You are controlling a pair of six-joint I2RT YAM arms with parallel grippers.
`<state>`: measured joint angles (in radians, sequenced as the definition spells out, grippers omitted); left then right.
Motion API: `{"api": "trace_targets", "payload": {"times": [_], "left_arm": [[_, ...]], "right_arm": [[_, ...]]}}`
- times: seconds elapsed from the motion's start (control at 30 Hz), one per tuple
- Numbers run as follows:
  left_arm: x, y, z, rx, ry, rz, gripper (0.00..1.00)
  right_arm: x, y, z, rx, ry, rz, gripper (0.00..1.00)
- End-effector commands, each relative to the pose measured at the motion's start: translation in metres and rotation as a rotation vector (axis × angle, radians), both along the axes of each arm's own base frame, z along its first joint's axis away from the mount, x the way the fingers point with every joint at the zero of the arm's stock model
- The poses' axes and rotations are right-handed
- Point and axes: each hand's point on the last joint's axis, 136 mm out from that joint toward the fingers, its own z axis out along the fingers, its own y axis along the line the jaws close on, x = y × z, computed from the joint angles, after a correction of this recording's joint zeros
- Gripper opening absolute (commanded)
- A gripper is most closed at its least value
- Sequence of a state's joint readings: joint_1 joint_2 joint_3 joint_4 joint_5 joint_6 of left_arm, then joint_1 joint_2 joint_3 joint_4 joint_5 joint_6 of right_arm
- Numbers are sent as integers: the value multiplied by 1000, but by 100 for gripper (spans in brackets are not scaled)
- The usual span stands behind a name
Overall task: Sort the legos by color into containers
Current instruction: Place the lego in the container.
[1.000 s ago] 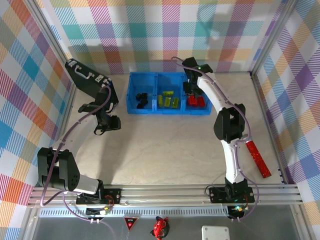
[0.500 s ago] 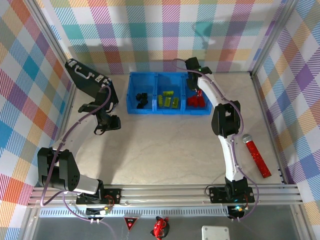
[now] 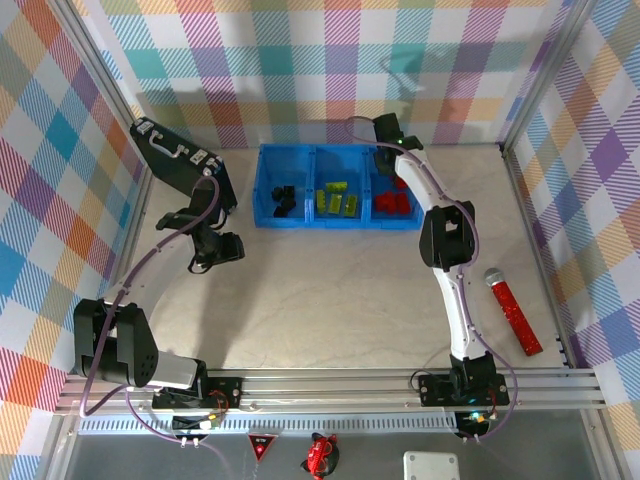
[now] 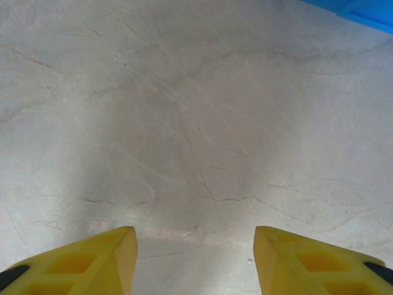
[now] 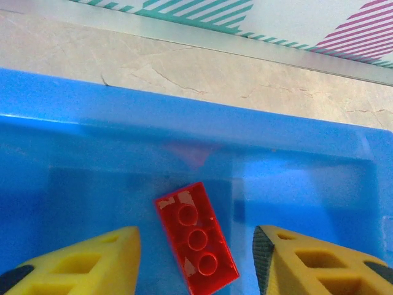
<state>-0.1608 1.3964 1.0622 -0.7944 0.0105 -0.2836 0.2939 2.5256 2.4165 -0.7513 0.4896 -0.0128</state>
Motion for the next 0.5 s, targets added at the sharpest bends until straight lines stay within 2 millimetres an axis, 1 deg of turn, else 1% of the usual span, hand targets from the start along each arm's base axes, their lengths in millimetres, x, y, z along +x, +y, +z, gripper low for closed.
{"api": "trace_targets", "payload": {"times": [0.0,0.07,0.17,0.23,0.3,0.33,0.4,0.47], "left_arm": [[7,4,-2,-21,-37,71,56],[13,5,-4,-19,-59,79,60],[22,3,-6,-36,-100,85,70],[29,2,-5,-43,-135,88,85],[34,4,-5,-33,-159,96,95],[36,6,-5,-23,-173,99,100],[40,11,-4,2,-196,110,100],[43,17,-5,37,-211,119,100]], "right_arm": [[-12,-3,43,25,-48,-18,55],[-24,-4,48,39,-37,-10,59],[-44,-7,53,57,-27,-9,65],[-59,-8,56,79,-23,-3,74],[-74,-11,60,92,-21,-7,82],[-81,-13,62,100,-22,-11,89],[-94,-16,69,113,-34,-10,99],[-108,-20,72,119,-32,-15,99]]}}
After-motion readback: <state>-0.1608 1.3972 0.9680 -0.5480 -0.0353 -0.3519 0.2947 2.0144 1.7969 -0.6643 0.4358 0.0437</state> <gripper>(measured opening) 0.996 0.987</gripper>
